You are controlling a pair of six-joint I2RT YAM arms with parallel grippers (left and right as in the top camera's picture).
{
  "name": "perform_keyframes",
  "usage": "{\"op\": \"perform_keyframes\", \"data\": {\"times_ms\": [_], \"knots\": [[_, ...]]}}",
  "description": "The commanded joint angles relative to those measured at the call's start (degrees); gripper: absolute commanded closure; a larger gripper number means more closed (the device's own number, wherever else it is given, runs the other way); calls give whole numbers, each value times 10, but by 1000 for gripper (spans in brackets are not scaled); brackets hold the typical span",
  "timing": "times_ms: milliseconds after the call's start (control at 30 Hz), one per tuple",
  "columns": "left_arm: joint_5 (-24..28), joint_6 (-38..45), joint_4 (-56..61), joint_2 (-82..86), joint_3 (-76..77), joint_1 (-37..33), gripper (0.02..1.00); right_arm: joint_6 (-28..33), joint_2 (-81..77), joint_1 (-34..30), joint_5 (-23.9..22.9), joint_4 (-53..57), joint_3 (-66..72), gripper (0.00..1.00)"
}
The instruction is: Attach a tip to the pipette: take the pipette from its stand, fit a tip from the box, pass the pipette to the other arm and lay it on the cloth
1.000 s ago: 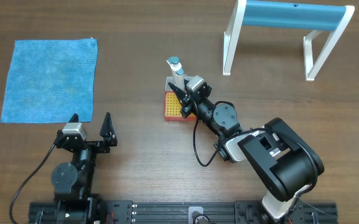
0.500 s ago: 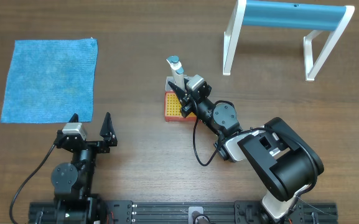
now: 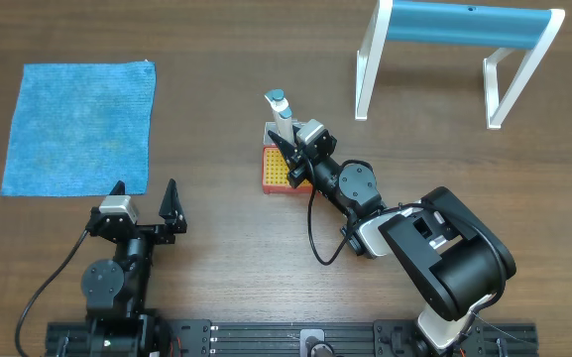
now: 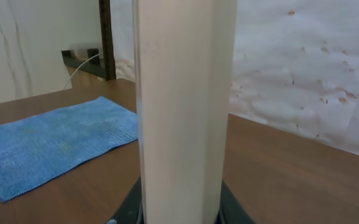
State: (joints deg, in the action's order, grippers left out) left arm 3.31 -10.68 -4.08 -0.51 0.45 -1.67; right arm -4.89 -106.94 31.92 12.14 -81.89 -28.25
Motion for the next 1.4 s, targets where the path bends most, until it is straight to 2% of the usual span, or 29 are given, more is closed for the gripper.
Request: {"op": "perform_keyframes", "data": {"times_ms": [33,533,800,1400], "knots": [[10,7,-2,3,-1,2,88,-6,-6,-3,5,4,-10,921],[10,7,-2,3,-1,2,86,-6,-6,-3,5,26,-10,919],[10,7,-2,3,-1,2,86,-6,-57,-3,6,-21,-10,919],[10,7,-2,3,-1,2,88,-6,-69,-2,5,-5,15,919]]}}
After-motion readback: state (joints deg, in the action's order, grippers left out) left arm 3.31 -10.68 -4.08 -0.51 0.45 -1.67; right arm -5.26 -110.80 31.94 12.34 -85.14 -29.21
